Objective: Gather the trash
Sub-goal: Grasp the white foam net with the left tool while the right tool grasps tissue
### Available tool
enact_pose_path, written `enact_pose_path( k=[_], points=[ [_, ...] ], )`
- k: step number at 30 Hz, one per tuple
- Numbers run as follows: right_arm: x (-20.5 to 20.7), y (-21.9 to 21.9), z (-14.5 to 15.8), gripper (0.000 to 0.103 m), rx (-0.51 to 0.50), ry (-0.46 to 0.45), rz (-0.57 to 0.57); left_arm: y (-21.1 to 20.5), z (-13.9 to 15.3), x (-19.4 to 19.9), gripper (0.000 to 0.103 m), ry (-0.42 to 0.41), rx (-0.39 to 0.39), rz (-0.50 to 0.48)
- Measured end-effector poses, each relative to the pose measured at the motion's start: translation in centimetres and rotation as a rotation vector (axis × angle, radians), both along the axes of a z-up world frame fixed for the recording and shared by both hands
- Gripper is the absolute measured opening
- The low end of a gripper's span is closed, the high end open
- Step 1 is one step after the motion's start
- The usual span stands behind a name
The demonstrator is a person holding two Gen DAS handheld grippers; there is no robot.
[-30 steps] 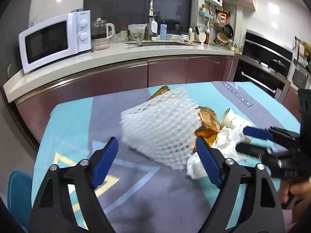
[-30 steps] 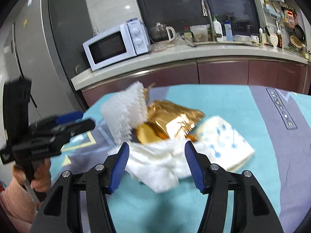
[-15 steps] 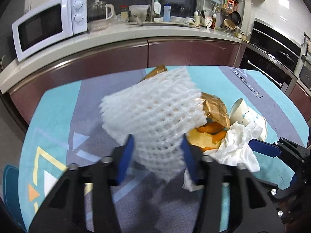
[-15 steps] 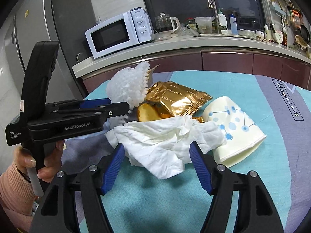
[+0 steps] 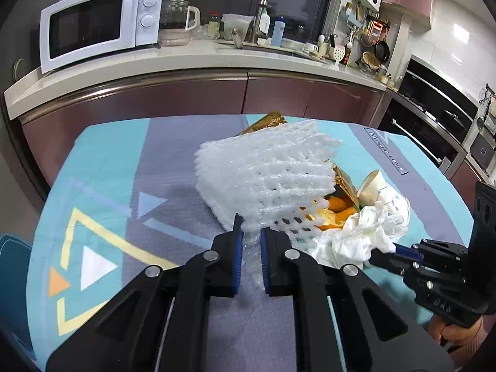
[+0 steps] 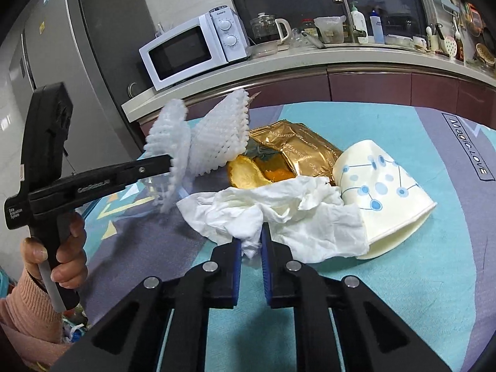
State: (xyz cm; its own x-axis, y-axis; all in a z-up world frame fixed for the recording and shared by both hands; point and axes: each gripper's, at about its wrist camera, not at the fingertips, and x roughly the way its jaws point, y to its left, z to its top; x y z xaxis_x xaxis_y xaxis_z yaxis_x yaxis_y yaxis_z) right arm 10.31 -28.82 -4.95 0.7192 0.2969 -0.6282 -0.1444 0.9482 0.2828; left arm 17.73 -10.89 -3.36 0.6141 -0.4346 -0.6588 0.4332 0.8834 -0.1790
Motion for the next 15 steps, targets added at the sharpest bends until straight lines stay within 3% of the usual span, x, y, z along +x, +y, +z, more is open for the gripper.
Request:
enact_pose_path(
  k=[15],
  points=[
    [-1.6,0.6,3.3,0.005,0.06,-0.089,0.047,5.7,2.2,-4.1,0.011,-0.047,-0.051,0.044]
  ],
)
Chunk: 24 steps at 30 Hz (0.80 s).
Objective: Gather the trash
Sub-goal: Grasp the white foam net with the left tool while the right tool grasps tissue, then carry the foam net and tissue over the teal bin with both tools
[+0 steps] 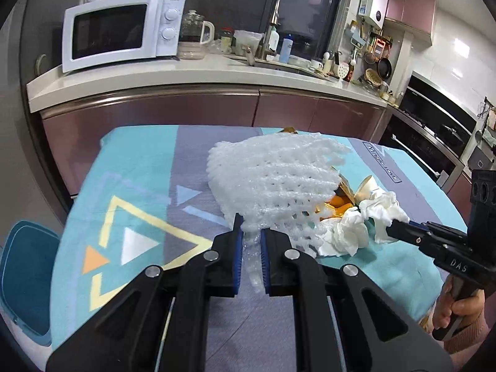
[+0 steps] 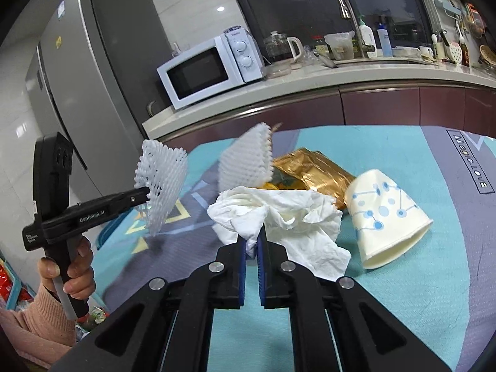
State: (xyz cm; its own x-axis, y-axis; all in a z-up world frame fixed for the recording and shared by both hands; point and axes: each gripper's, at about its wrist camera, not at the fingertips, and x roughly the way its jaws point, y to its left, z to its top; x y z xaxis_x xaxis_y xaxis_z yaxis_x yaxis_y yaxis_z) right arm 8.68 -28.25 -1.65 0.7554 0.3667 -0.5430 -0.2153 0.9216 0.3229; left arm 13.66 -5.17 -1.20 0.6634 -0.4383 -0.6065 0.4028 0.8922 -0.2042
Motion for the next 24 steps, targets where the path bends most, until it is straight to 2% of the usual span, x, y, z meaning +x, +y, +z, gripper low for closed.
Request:
enact_pose_path(
  k=[11,24],
  points=[
    [-0.2,3.0,1.3,0.005,-0.006,-0.039,0.087,3.5,1.4,-2.7,0.011,-0.039,-0.009,0.054],
    [1.6,8.1,1.7,0.005,-0.006,-0.039,0.216,7.6,2.2,-5.6,0.011,-0.07,0.01,0.147]
  ],
)
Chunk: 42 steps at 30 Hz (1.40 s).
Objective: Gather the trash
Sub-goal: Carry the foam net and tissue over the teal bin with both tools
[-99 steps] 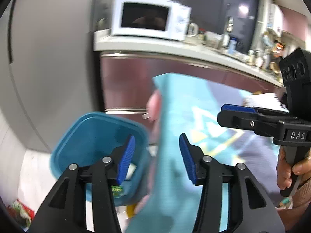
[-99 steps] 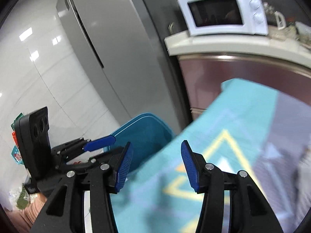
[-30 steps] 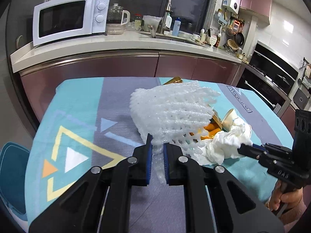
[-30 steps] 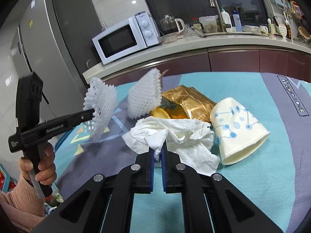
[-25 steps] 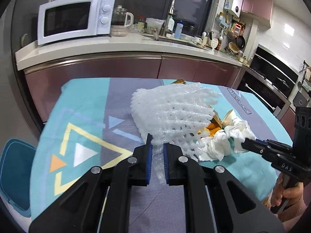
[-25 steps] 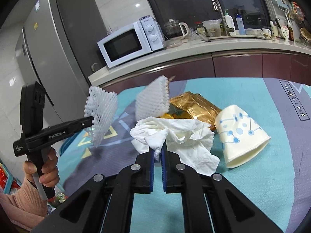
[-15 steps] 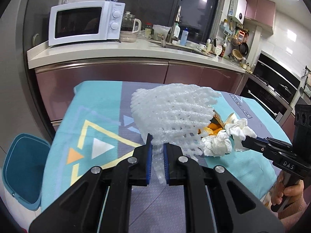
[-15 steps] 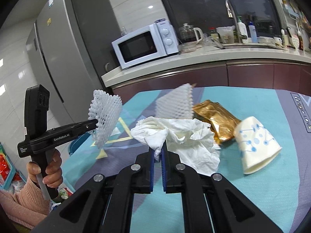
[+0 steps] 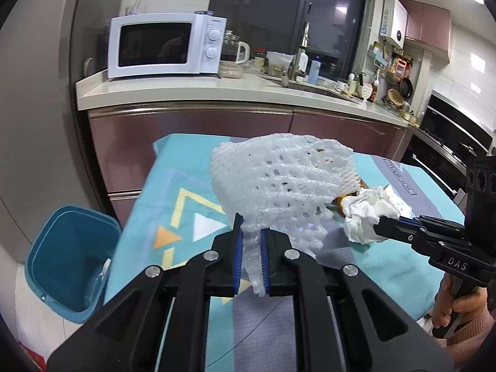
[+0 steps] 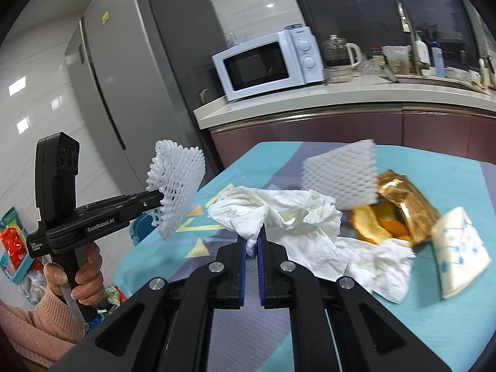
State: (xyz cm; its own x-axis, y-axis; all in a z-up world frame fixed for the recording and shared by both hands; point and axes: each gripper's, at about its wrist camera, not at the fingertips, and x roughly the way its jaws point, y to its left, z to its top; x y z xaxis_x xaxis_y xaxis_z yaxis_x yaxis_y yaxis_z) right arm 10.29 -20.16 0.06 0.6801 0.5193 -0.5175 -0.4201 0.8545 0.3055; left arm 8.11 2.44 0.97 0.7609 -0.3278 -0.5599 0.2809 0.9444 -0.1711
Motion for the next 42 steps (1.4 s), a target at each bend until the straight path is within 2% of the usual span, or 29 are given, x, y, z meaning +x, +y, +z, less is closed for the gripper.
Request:
enact_pose_path(
  k=[14,28,42],
  points=[
    [1.4,5.9,-0.6,0.005,-0.024,0.033,0.131,5.2,-0.3,-1.7,0.011,-0.004,0.012,0.101],
    [2.8,10.7,-0.9,0.005,-0.049,0.059,0.217,9.6,-1.2,-2.5,0.011,0.006,-0.005,0.18],
    [5.5,16.5,-1.0,0.005,-0.106,0.054,0.328,14.5,-3.0,-1.2,0.011,0.056,0.015,0.293]
  ],
)
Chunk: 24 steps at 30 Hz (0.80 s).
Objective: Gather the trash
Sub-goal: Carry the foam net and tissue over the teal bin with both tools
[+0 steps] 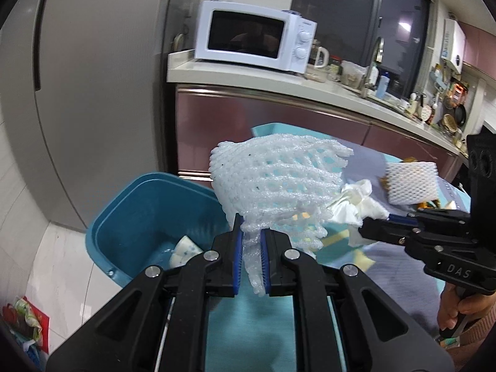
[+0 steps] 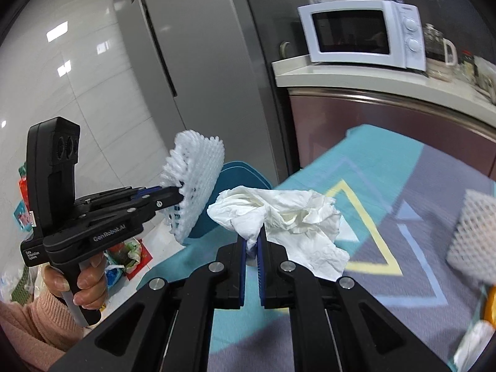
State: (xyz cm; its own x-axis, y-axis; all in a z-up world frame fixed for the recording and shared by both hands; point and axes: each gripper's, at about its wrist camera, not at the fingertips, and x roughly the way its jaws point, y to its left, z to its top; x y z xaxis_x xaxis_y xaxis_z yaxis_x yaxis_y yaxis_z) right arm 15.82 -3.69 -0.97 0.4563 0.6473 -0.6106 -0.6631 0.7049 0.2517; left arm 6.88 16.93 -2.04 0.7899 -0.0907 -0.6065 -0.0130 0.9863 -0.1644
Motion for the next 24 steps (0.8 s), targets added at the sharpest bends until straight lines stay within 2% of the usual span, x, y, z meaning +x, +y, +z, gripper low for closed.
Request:
enact_pose_path(
  k=[24],
  points=[
    [5.0,10.4,-2.1,0.005,-0.096,0.061,0.159,8.6,-6.1,4.2,0.011,0.144,0.022,0.193]
  ],
)
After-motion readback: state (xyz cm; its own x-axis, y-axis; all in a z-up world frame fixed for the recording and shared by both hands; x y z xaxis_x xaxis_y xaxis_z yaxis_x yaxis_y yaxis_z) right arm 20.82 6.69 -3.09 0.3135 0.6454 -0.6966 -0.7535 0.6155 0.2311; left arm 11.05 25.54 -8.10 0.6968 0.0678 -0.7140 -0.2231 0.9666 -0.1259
